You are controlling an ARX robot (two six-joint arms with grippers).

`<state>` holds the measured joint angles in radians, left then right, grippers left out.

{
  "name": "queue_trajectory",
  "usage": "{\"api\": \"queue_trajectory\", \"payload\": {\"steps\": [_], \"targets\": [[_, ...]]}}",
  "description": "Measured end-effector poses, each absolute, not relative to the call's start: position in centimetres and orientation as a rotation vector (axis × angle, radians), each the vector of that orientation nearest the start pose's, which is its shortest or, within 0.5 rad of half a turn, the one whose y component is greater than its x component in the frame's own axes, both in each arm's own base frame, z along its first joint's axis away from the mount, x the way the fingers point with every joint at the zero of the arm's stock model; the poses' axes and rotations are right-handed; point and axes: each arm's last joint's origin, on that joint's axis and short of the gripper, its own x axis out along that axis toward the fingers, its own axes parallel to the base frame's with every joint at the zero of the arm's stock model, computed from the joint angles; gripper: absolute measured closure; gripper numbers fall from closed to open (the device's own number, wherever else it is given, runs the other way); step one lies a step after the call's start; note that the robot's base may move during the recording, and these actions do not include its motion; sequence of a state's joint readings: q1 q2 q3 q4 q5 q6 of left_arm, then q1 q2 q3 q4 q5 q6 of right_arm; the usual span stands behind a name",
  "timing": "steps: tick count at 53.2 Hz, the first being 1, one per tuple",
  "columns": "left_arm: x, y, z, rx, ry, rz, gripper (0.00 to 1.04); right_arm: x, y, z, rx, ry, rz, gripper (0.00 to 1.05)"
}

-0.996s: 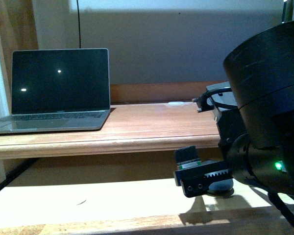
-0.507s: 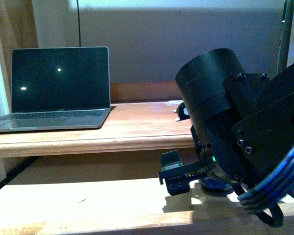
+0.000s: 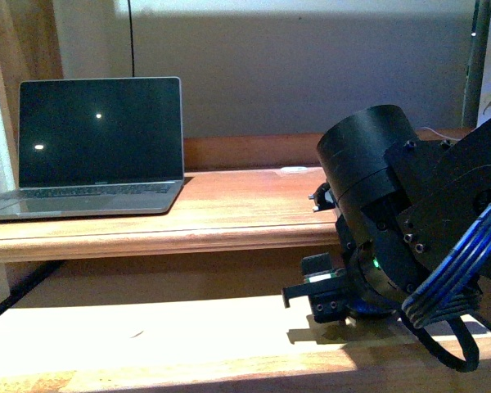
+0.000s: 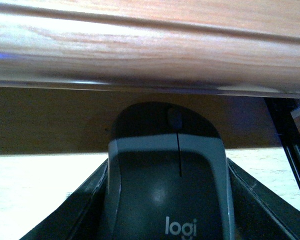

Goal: Place mouse

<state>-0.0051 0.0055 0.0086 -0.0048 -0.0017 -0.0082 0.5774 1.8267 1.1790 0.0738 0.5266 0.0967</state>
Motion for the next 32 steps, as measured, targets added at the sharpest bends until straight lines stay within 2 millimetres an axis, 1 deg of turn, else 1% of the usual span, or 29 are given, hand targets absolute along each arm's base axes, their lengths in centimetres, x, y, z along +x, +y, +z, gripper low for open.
{"api": "queue_trajectory", "payload": {"steps": [6,11,14,18,21,24,27,32], "targets": [[9.8,0.0,16.6,-0.008,0.002,-0.003,0.08,33.8,20.1,21.2,-0.183,0.489,0.033,0.48],[9.8,0.0,16.6,-0.008,0.002,-0.003,0.08,33.1,19.4,21.5,-0.169,0.492,0.044,0.48],[9.8,0.0,16.6,-0.008,0.002,-0.003,0.08,32.3,18.6,22.1,-0.155,0.489,0.056,0.48],[9.8,0.0,16.6,-0.008,0.002,-0.003,0.08,30.9,17.1,23.4,-0.132,0.464,0.052,0.48],[9.8,0.0,16.6,-0.009,0.002,-0.003,0.08,29.4,15.5,25.1,-0.106,0.427,0.049,0.48],[9.8,0.0,16.6,-0.008,0.002,-0.003,0.08,28.3,14.5,26.5,-0.087,0.390,0.041,0.48],[9.8,0.0,16.6,-0.008,0.002,-0.003,0.08,27.5,14.1,28.3,-0.061,0.333,0.043,0.48],[9.8,0.0,16.6,-0.009,0.002,-0.003,0.08,27.6,15.3,30.3,-0.043,0.274,0.065,0.48]]}}
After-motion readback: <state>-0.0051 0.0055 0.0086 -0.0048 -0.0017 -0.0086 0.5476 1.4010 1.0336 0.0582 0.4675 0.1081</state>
